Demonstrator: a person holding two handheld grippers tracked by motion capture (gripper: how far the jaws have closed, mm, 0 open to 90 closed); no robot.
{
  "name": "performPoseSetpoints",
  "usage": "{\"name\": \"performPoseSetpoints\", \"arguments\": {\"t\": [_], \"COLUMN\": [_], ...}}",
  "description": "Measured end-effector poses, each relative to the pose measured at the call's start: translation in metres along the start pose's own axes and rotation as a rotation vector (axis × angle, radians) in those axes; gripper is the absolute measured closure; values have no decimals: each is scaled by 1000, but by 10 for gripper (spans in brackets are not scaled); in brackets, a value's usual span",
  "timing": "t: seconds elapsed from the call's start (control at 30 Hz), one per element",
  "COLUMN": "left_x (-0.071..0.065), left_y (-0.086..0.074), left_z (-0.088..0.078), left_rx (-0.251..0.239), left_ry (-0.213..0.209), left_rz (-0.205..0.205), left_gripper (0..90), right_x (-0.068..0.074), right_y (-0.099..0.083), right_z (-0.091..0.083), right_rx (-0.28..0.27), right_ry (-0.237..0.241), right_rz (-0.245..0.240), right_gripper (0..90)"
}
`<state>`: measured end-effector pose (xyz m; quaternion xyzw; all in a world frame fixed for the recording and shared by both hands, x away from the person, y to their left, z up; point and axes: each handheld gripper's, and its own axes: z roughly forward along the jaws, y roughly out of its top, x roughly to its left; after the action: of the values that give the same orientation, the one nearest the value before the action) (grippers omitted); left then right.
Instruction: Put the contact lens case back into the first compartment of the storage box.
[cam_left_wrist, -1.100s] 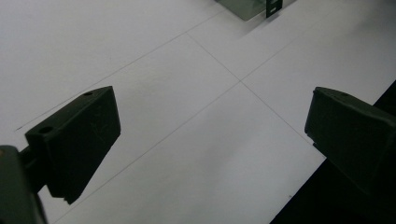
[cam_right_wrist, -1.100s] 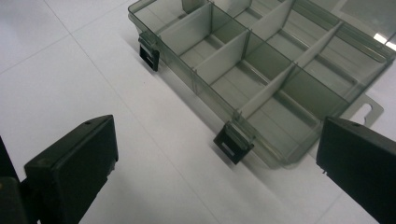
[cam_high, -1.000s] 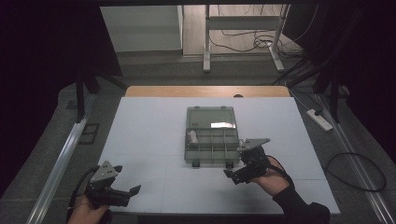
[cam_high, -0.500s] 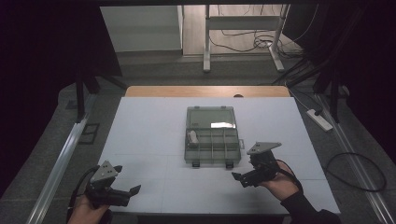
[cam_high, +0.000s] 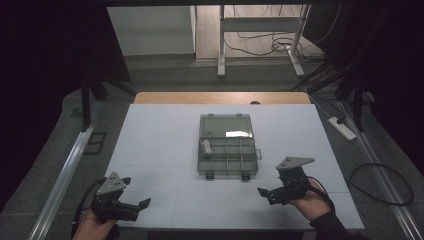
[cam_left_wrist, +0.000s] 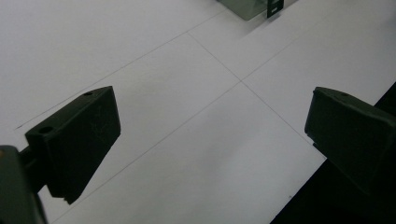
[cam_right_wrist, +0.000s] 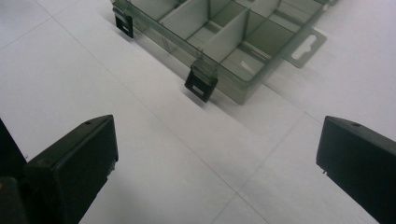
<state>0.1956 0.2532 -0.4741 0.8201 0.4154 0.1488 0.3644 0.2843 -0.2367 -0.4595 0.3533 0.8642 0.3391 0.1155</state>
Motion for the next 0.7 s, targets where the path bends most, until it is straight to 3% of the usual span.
{"name": "performPoseSetpoints", "arguments": {"t": [0.7], "left_x": [0], "left_y": [0], "left_z": [0], "left_rx": [5], "left_ry": [6], "left_rz": [-1], "left_gripper": [34], "right_x": [-12], "right_y": [-26], "right_z": [-27], "right_rx": [-25], "right_ry": [-45], "right_rz": [70], "right_gripper": [0]}}
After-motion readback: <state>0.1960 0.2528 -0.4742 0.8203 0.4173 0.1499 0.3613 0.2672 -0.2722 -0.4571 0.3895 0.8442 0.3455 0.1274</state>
